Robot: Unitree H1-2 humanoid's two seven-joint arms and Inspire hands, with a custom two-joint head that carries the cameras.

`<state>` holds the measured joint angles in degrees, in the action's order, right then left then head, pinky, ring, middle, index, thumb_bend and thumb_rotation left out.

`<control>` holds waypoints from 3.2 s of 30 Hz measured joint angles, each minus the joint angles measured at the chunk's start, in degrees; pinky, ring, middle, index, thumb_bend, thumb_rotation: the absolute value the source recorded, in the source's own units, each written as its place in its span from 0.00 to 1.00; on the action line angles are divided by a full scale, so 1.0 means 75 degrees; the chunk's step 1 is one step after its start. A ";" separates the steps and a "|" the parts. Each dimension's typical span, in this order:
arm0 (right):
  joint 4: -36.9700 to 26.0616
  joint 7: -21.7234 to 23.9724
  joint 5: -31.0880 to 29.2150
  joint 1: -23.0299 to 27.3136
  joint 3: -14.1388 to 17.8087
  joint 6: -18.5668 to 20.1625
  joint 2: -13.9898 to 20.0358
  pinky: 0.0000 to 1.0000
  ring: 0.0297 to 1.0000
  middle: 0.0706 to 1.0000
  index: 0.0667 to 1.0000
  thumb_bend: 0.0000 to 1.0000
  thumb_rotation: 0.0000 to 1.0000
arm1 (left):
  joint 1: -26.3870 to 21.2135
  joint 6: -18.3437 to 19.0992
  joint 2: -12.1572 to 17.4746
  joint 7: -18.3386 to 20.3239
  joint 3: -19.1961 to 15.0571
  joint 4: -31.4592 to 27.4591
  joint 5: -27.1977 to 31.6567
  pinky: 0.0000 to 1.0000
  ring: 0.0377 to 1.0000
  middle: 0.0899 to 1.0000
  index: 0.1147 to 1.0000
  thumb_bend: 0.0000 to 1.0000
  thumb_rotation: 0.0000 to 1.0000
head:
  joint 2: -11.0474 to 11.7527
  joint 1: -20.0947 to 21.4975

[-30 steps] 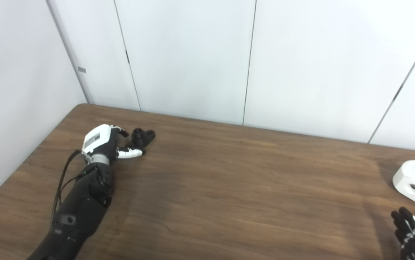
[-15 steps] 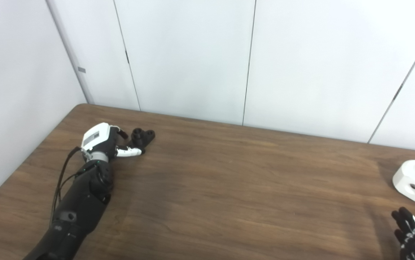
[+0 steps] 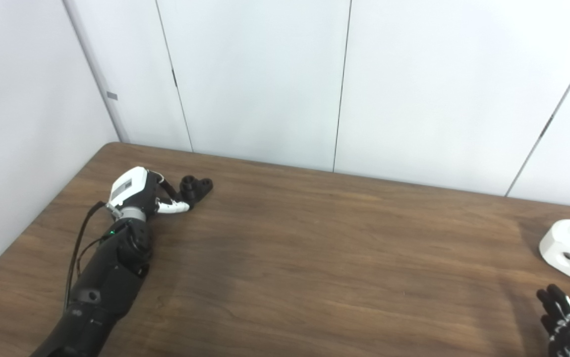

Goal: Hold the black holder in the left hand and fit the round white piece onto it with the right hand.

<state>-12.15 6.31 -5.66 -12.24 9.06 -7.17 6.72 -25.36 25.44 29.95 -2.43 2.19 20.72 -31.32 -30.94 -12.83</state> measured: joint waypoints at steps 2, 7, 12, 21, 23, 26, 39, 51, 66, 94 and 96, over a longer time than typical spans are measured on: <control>0.0000 -0.0008 0.0008 0.0000 -0.0003 0.0000 0.0000 1.00 0.98 0.92 0.93 0.56 0.95 | 0.0000 -0.0035 0.0000 -0.0018 -0.0003 0.0017 0.0037 0.92 0.92 0.79 0.42 0.52 0.05 | 0.0000 0.0000; 0.0000 -0.0082 0.0055 0.0000 -0.0013 0.0031 -0.0002 1.00 0.98 0.91 0.93 0.59 0.95 | -0.0001 -0.0221 0.0001 -0.0071 0.0006 0.0097 0.0090 0.90 0.91 0.77 0.42 0.52 0.04 | 0.0047 0.0047; -0.0001 -0.0130 0.0069 0.0002 -0.0032 0.0065 -0.0003 1.00 0.98 0.91 0.94 0.60 0.95 | -0.0001 -0.0248 0.0001 -0.0077 0.0038 0.0096 0.0090 0.86 0.91 0.77 0.42 0.52 0.04 | 0.0070 0.0082; -0.0008 -0.0234 0.0100 0.0002 -0.0074 0.0066 -0.0003 1.00 0.99 0.92 0.96 0.60 0.95 | 0.0001 -0.0276 0.0011 -0.0144 0.0080 0.0064 0.0085 0.84 0.90 0.77 0.42 0.52 0.04 | 0.0047 0.0094; -0.0019 -0.0245 0.0100 0.0002 -0.0094 0.0092 -0.0005 1.00 0.99 0.93 0.96 0.60 0.95 | 0.0028 -0.0295 0.0016 -0.0141 0.0095 -0.0005 0.0087 0.83 0.89 0.76 0.42 0.52 0.04 | 0.0035 0.0094; -0.0033 -0.0247 0.0099 0.0002 -0.0123 0.0126 -0.0008 1.00 1.00 0.93 0.97 0.58 0.95 | 0.0148 -0.0382 0.0018 -0.0076 0.0155 -0.0256 0.0094 0.82 0.89 0.77 0.42 0.52 0.04 | 0.0035 0.0094; -0.0068 -0.0295 0.0127 0.0001 -0.0229 0.0205 -0.0022 1.00 1.00 0.94 0.99 0.52 0.98 | 0.0913 -0.0527 0.0049 0.0417 0.0311 -0.1579 -0.0030 0.83 0.89 0.78 0.42 0.52 0.04 | 0.0023 0.0129; -0.0229 -0.0414 0.0183 -0.0008 -0.0329 0.0467 -0.0045 1.00 1.00 0.93 0.98 0.48 1.00 | 0.1682 -0.0576 0.0231 0.0920 0.0793 -0.3076 -0.0797 0.79 0.87 0.77 0.42 0.52 0.04 | -0.0047 0.0211; -0.0492 -0.0572 0.0217 -0.0026 -0.0506 0.0687 -0.0087 1.00 1.00 0.94 0.99 0.44 1.00 | 0.2934 -0.1155 0.0074 0.1399 0.1014 -0.4723 -0.0929 0.79 0.86 0.76 0.42 0.52 0.04 | -0.0105 0.0375; -0.0480 -0.0851 0.0600 -0.0024 -0.0723 0.0713 -0.0116 1.00 0.96 0.89 0.96 0.53 0.96 | 0.4205 -0.2587 -0.1205 0.1812 0.1938 -0.6040 -0.1870 0.85 0.84 0.75 0.42 0.52 0.04 | -0.0925 0.1968; -0.0475 -0.0882 0.0659 -0.0024 -0.0749 0.0711 -0.0123 1.00 0.96 0.89 0.95 0.55 0.96 | 0.4266 -0.2705 -0.1255 0.1788 0.1977 -0.6033 -0.1875 0.84 0.83 0.74 0.42 0.52 0.04 | -0.0996 0.2085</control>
<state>-15.71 -0.31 -0.72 -12.42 3.45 -1.84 5.80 6.63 5.15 20.54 10.98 17.01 -24.53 -45.38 -38.41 2.81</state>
